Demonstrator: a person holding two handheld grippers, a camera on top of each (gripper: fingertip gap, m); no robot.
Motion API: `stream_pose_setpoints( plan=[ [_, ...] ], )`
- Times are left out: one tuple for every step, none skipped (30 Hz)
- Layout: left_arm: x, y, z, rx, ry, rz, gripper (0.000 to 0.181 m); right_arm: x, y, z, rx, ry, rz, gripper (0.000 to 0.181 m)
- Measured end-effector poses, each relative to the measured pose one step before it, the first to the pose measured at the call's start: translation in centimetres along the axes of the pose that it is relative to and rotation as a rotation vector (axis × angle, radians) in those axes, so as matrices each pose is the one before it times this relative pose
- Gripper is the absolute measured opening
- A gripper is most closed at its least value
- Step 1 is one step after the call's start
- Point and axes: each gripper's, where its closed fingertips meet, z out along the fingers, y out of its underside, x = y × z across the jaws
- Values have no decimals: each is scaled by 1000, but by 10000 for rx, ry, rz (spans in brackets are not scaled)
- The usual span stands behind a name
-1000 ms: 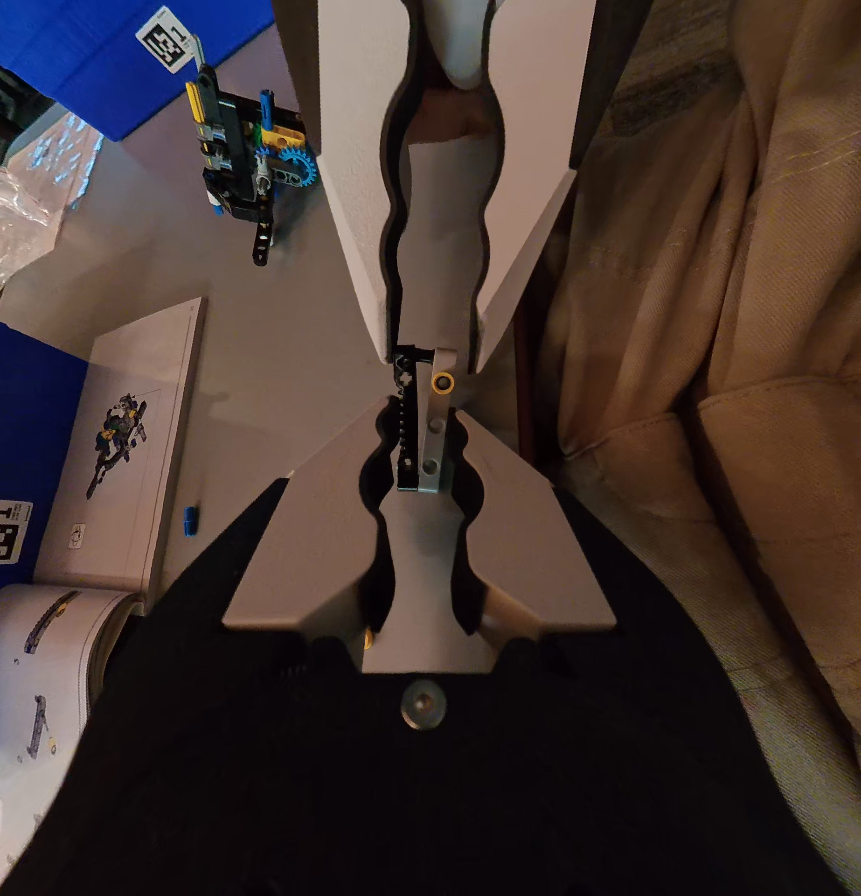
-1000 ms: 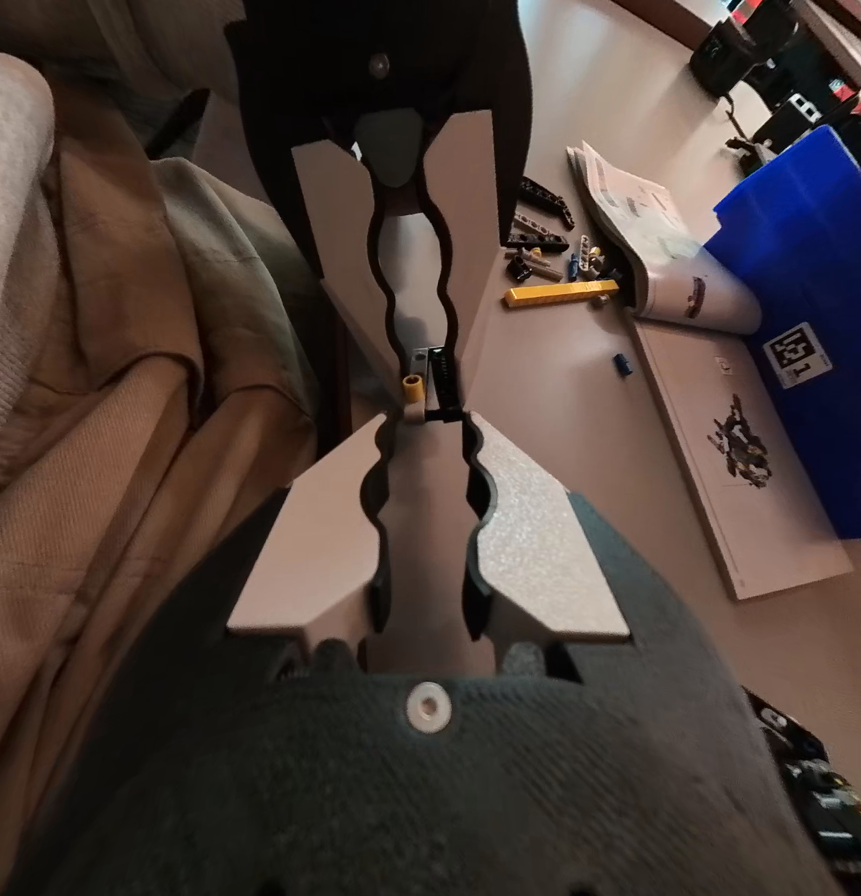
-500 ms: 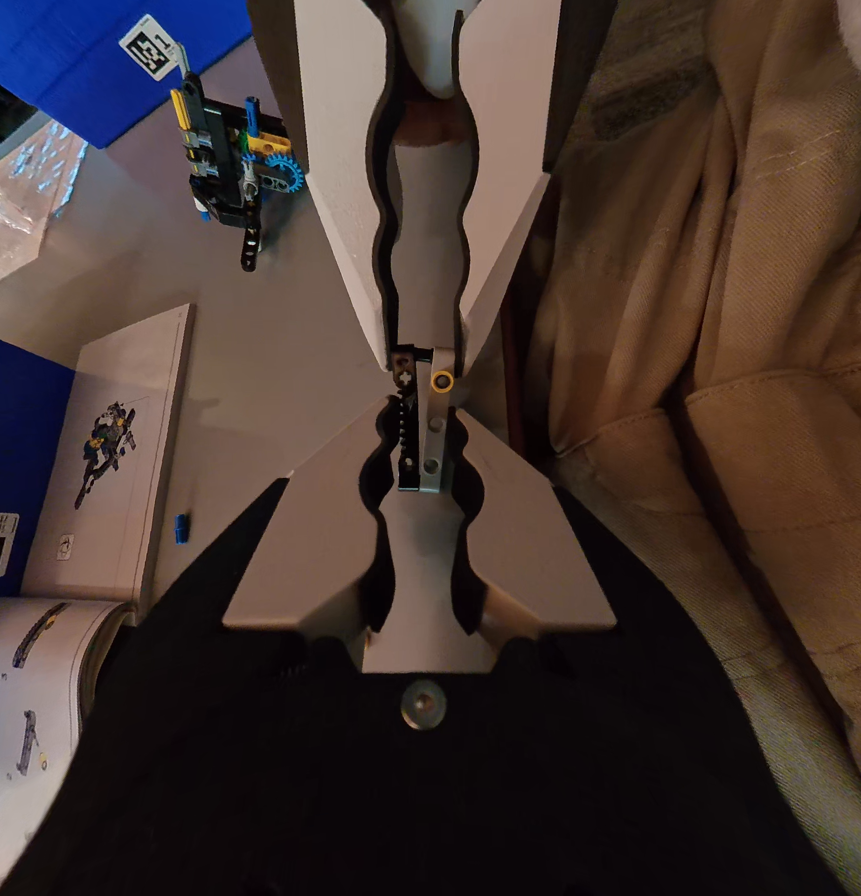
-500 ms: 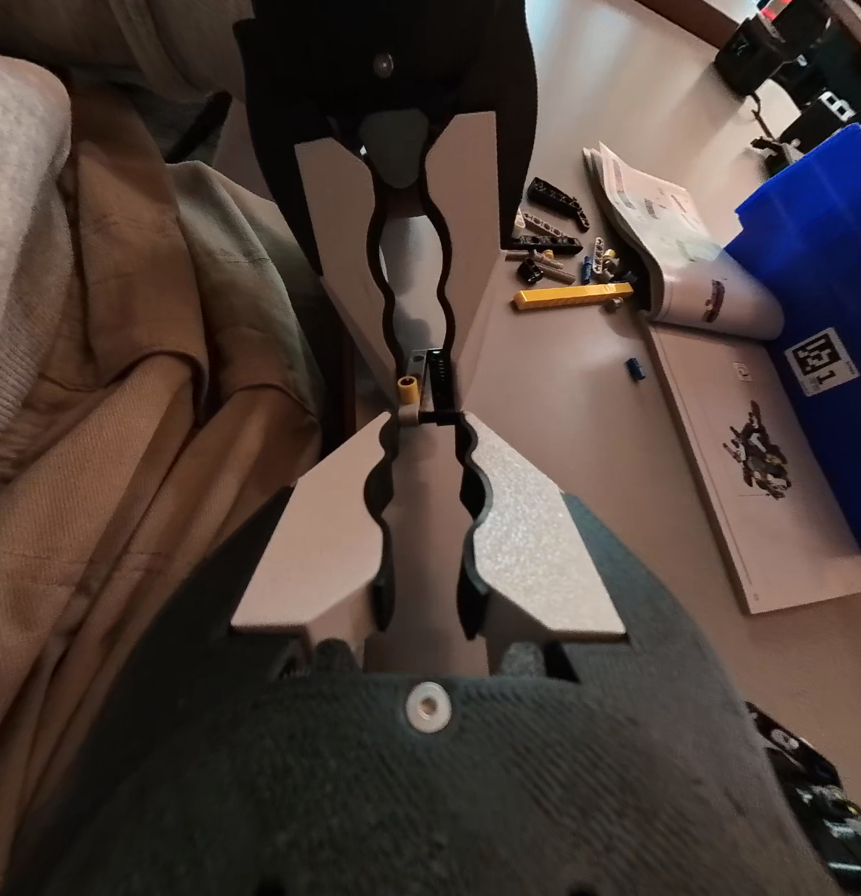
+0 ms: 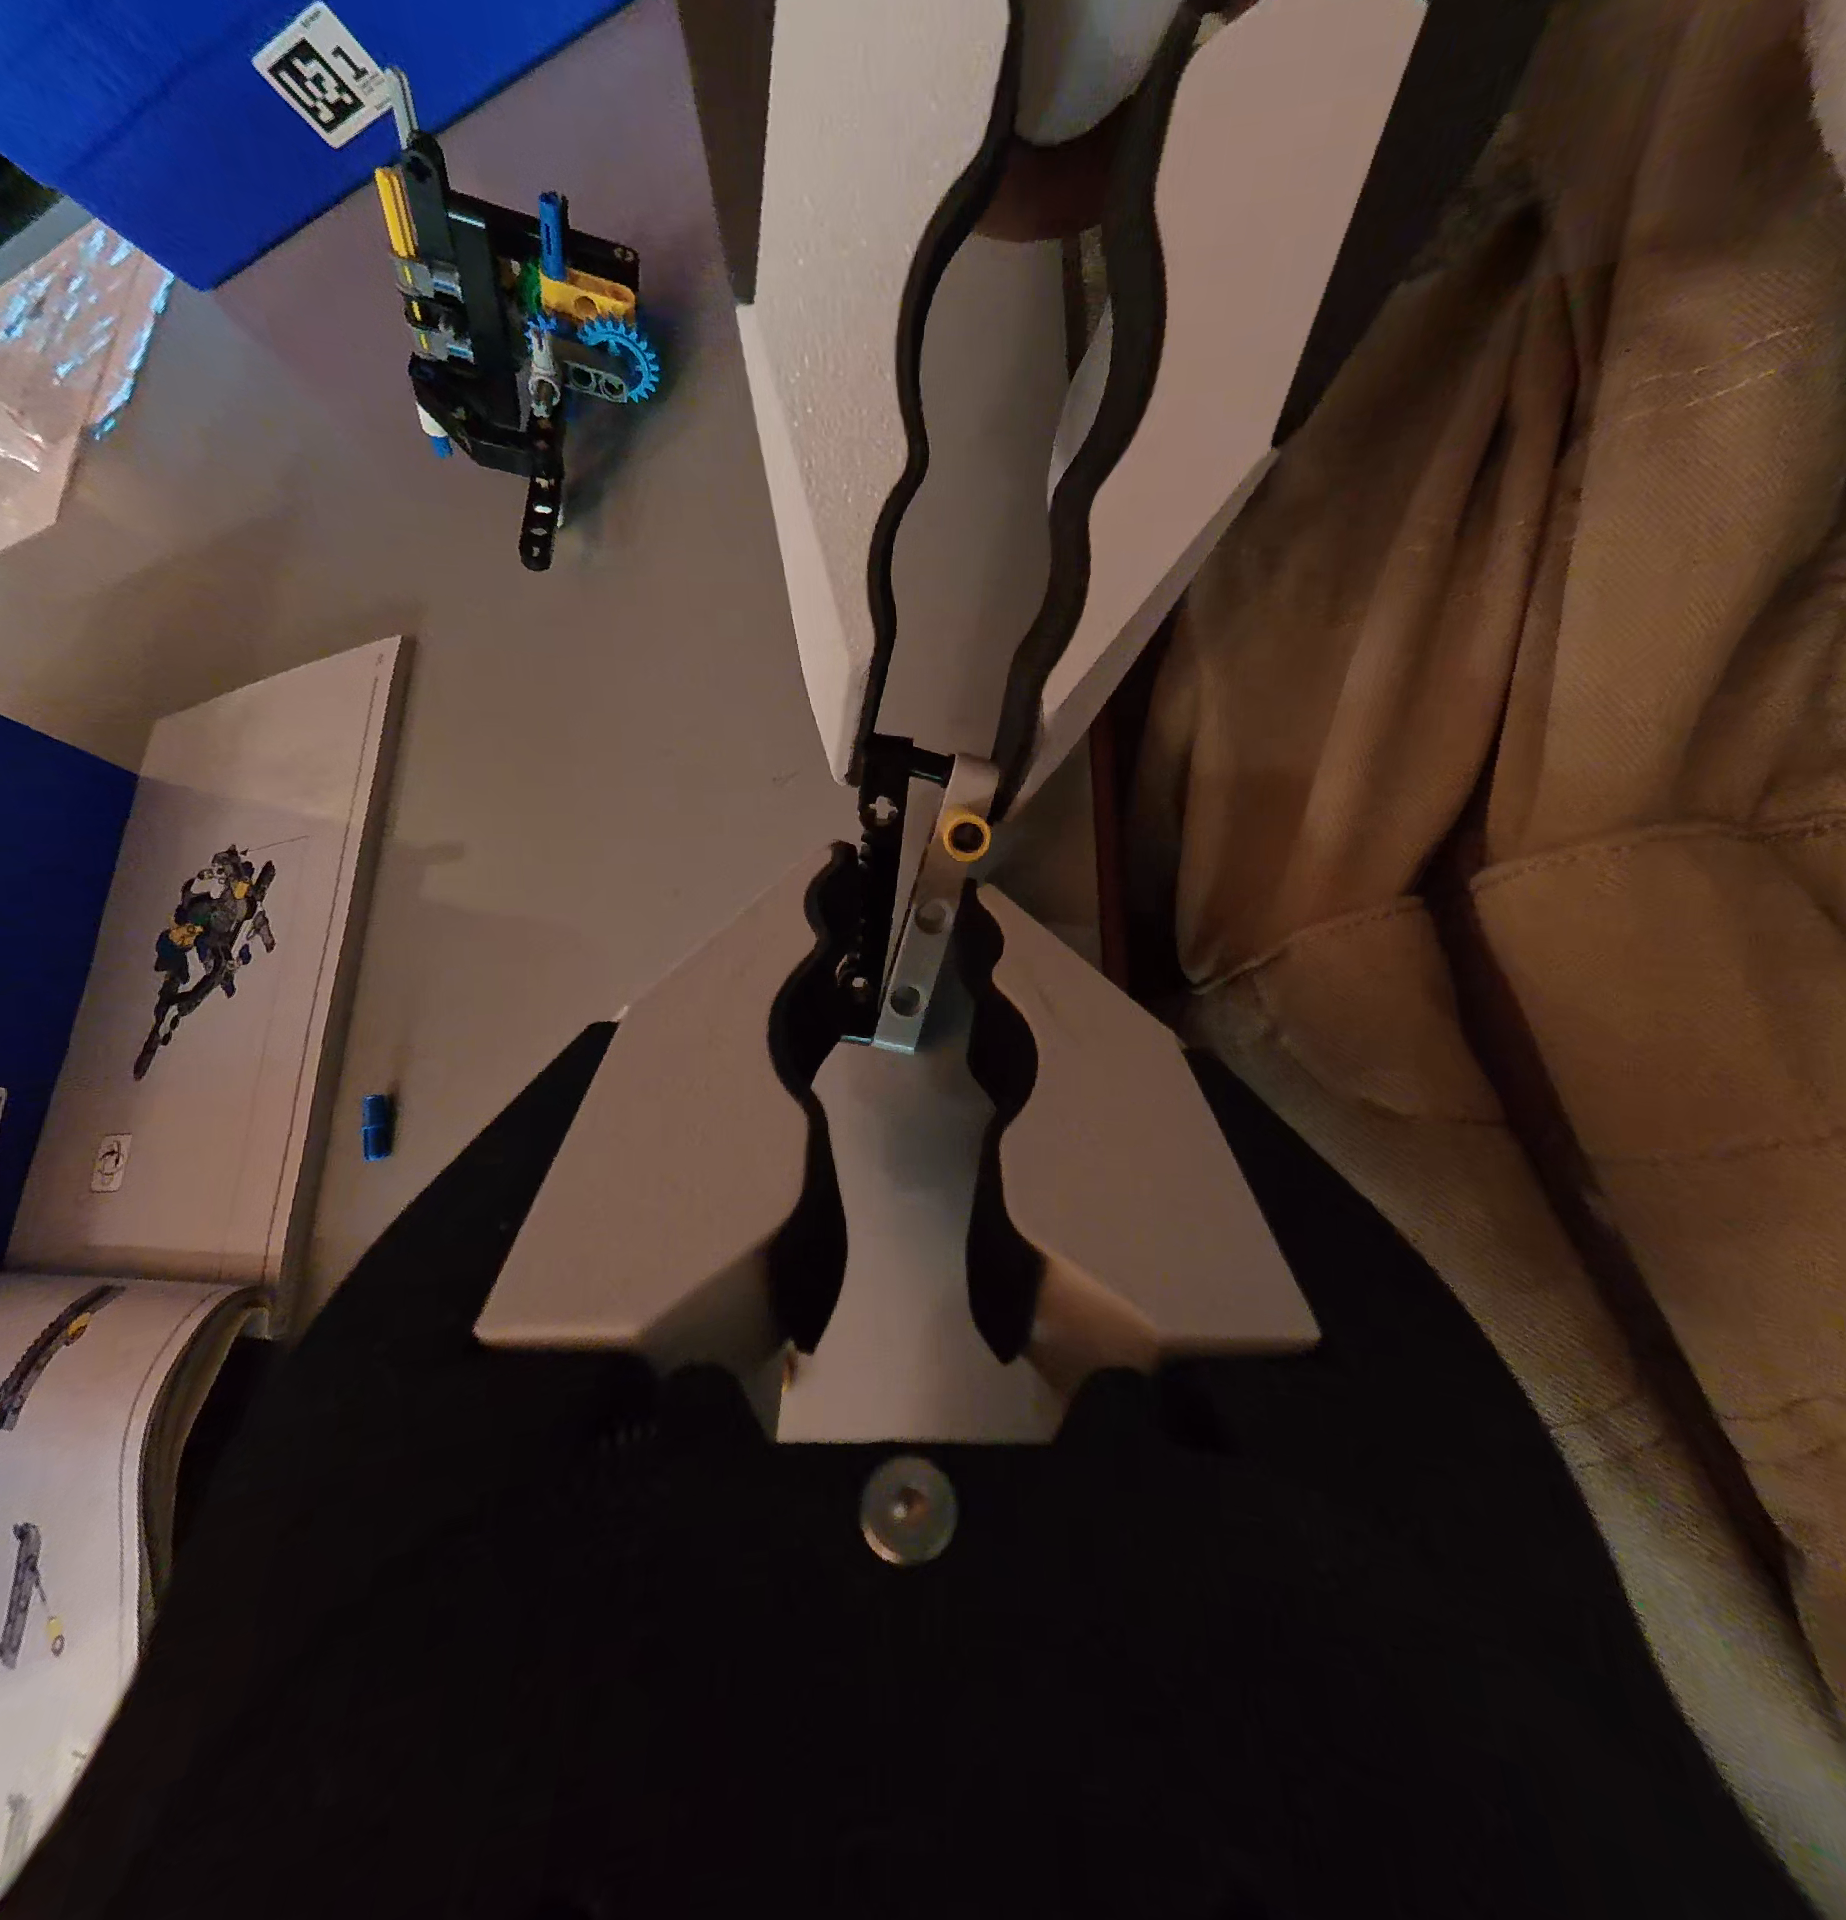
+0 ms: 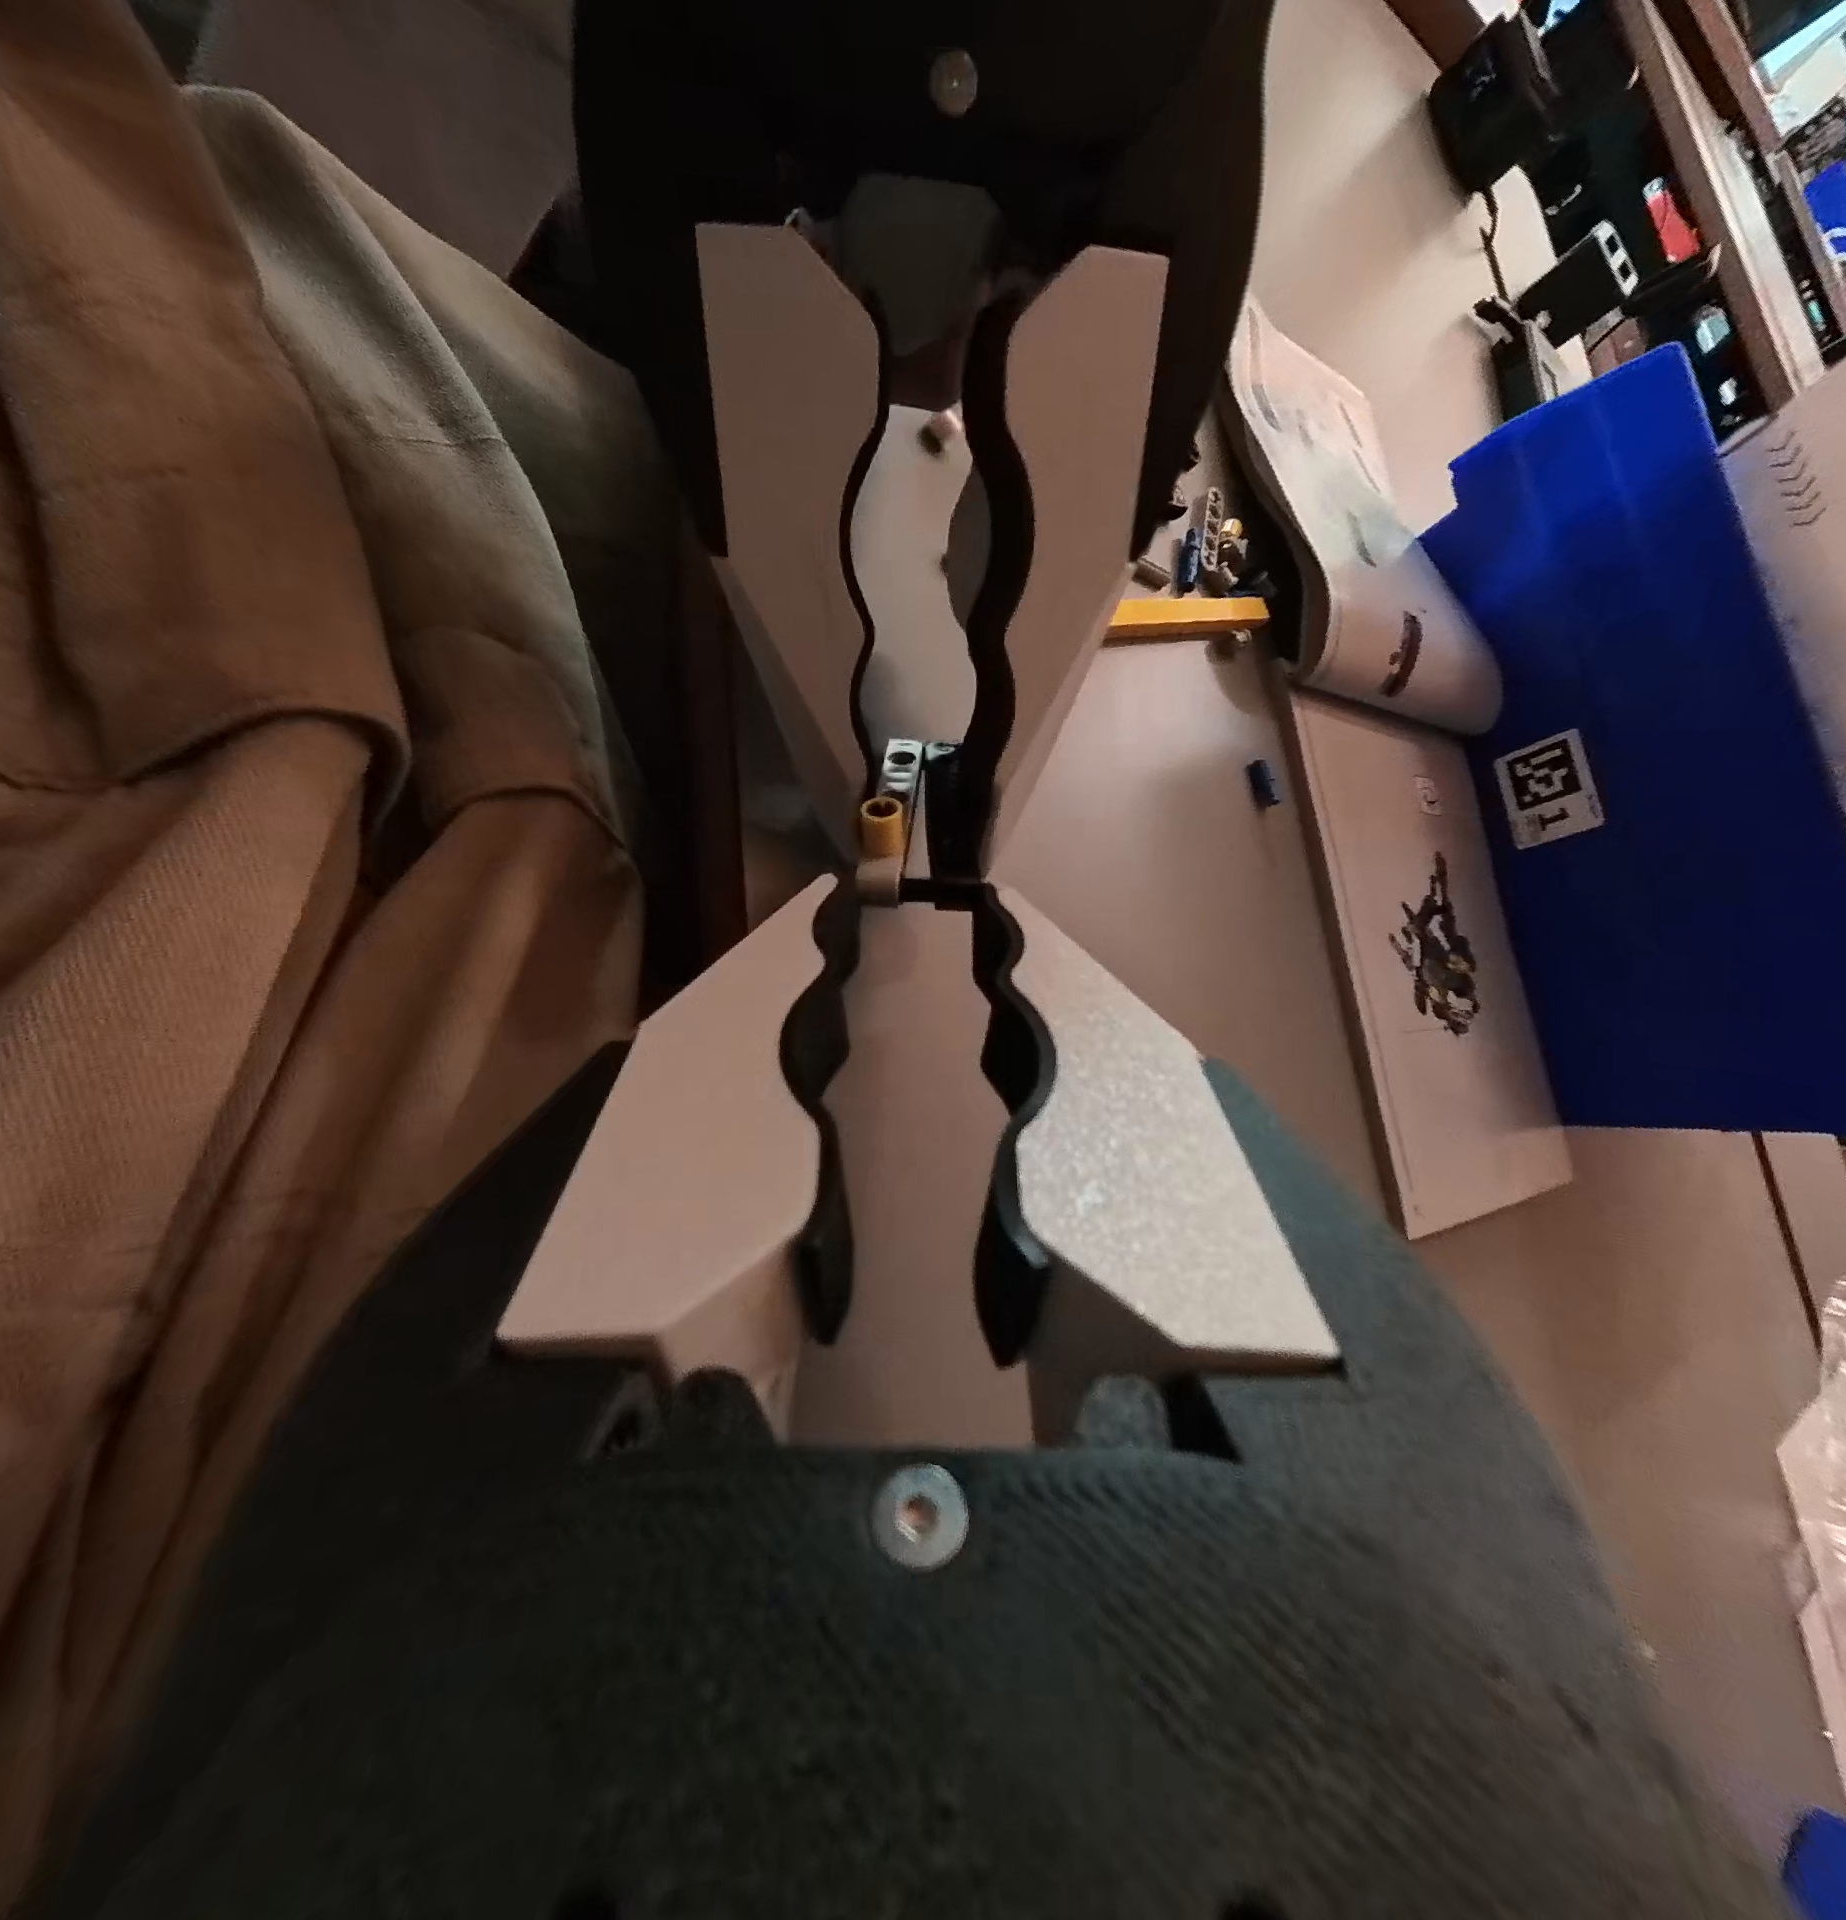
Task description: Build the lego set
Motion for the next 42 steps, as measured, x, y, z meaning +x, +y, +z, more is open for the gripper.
stream_pose_setpoints(
  plan=[
    [1, -6, 2, 2, 23, -26, 19, 5, 22, 29, 22, -103, 233, 22],
    [-12, 15, -2, -12, -5, -5, 19, 47, 3, 54, 113, -148, 404, 23],
    [-82, 27, 3, -20, -64, -10, 18, 103, -31, 86, 226, -11, 383, 23],
    [-113, 30, -1, -20, -59, -33, 18, 66, -54, 45, 235, 41, 296, 23],
    [-15, 7, 13, -6, -11, 0, 18, 30, -31, -14, 142, 11, 234, 23],
    [20, -10, 14, 2, -26, 61, 18, -11, -21, -31, 88, -26, 139, 23],
    [35, -23, 11, 10, -51, 122, 19, -106, -58, -62, 118, -75, 104, 24],
    [35, -29, -5, 14, -57, 112, 19, -287, -58, -145, 109, -209, 81, 30],
    [30, 0, 7, -9, 0, 28, 19, -287, -123, -203, 148, -231, 172, 36],
    [35, -7, -2, 5, 33, -8, 19, -225, -110, -205, 145, -261, 260, 39],
    [74, -42, -6, 28, 41, 38, 19, -45, -108, -204, 115, -224, 267, 39],
    [24, -26, -2, 11, -13, 57, 19, 151, -196, -183, 152, -195, 338, 36],
    [14, -10, 6, 3, -13, 31, 19, 174, -242, -146, 149, -296, 419, 32],
    [30, -14, 2, 6, 9, 29, 19, 98, -291, -102, 109, -464, 411, 29],
    [4, -19, 18, 3, 3, 36, 19, 3, -377, -91, 97, -562, 385, 20],
    [2, -14, 16, 15, 6, 50, 19, 49, -299, -21, -16, -553, 331, 19],
    [6, -24, 14, 28, 27, 57, 19, 153, 141, 44, -359, -504, 178, 23],
    [-18, -12, 21, 17, 50, 8, 19, 287, 412, 62, -552, -432, 101, 27],
    [-29, -12, 47, 6, 38, 2, 19, 470, 417, 81, -572, -302, 126, 31],
    [-1, -29, 13, 26, 26, 48, 19, 418, 275, 64, -492, -307, 178, 35],
    [-2, -10, 2, 18, 12, 51, 19, 20, 116, 35, -394, -512, 164, 36],
    [13, -3, 4, 13, 18, 28, 19, -176, -64, -9, -261, -552, 79, 29],
    [2, -6, 0, 15, 18, 22, 19, -226, -166, -48, -134, -486, 28, 19],
    [-20, -5, 18, 8, 5, 32, 19, -149, -84, -47, -142, -372, 33, 12],
    [-23, -12, 17, 8, 10, 29, 19, -31, 24, 2, -179, -257, 88, 10],
    [8, -9, 2, 17, 32, 5, 19, -2, 27, 26, -139, -203, 112, 10],
    [-5, -5, -10, 9, 23, 0, 19, 4, -15, 6, -65, -159, 99, 10],
    [5, -2, -6, 7, 6, 11, 19, 34, 53, 49, -76, -131, 131, 12],
    [9, -6, 4, -1, 6, 5, 19, 28, 71, 48, -53, -103, 134, 13],
    [-3, 1, -1, -1, -3, -1, 19, -58, -23, -40, 15, -108, 80, 14],
    [-3, -6, -12, 0, -15, 15, 19, -15, 69, -43, -18, -52, 75, 14],
    [1, 2, -1, -1, -11, 12, 19, 32, 49, -12, -1, -8, 37, 14],
    [0, -6, -7, -1, 1, -3, 19, 89, 0, 3, 43, 44, -5, 13],
    [-2, 1, 0, 0, -1, 1, 19, 140, 32, 27, 38, 89, -43, 10],
    [6, 3, -7, -2, 10, -12, 19, 13, 5, 6, 48, 20, -46, 10],
    [0, 4, 4, -3, 14, -19, 19, 19, 13, 2, 28, 34, -46, 10],
    [3, -4, -7, -2, 14, -17, 19, -9, 16, 19, 34, 64, -89, 10],
    [-1, 2, -1, -1, 11, -12, 19, 2, 12, 11, 42, 106, -140, 10],
    [-1, 4, -2, -3, -3, -3, 19, 12, 52, 7, 16, 116, -116, 13],
    [-46, 16, 16, -18, -32, -4, 19, 3, 152, 84, -50, 94, -62, 18],
    [-33, 14, 23, -16, -19, -7, 19, 13, 189, 157, -49, 83, -36, 22],
    [4, 0, 0, 0, 2, -2, 19, 55, 62, 147, 39, 107, -54, 22]
  ],
)
